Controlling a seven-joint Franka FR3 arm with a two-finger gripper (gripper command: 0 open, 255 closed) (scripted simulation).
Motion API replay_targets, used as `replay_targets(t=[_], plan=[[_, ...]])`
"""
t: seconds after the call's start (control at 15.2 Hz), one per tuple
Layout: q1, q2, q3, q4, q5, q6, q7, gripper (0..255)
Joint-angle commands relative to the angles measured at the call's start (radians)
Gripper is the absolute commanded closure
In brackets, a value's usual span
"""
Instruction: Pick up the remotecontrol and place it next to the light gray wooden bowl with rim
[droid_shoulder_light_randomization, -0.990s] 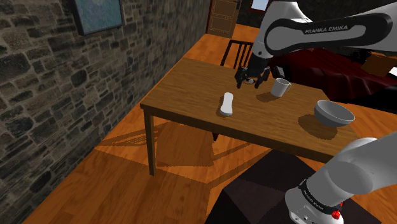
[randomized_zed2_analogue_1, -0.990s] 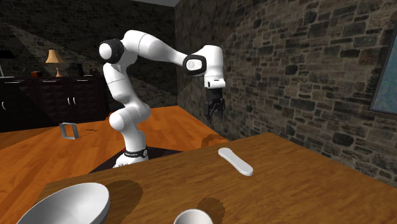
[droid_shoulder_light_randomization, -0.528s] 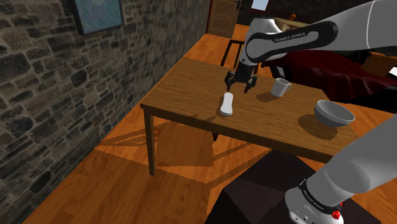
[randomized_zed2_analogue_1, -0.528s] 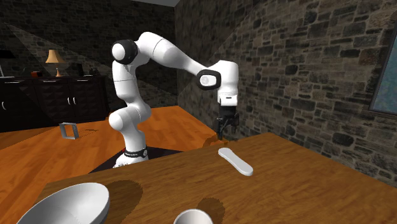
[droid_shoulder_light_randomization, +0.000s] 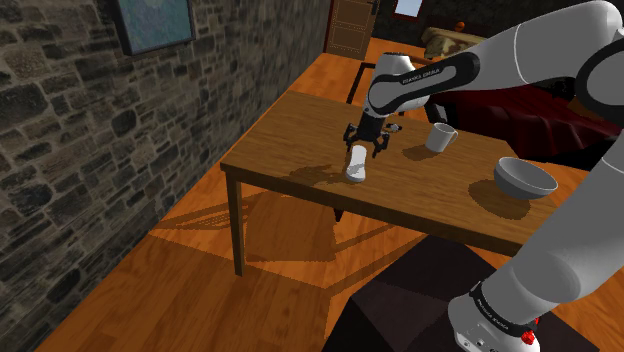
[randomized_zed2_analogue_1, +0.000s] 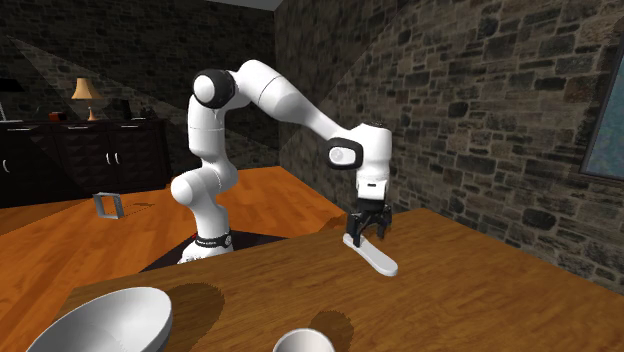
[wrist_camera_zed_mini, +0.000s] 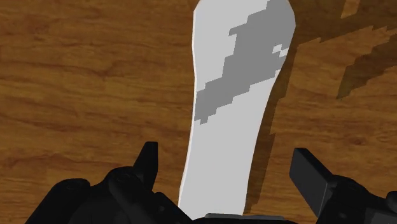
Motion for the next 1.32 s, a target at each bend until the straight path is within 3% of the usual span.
replay_targets(t=[0.0,0.26,0.73,0.79,1.25], plan=[[0.001,0.020,0.000,-0.004,-0.001,0.025,0.005,0],[0.002,0.047,0.000,-0.021,-0.004,0.069,0.007,0],[0.002,0.047,0.000,-0.021,-0.004,0.069,0.007,0],[0.002,0.047,0.000,-0.021,-0.004,0.069,0.007,255],[0.002,0.047,0.000,-0.021,-0.004,0.069,0.007,255]])
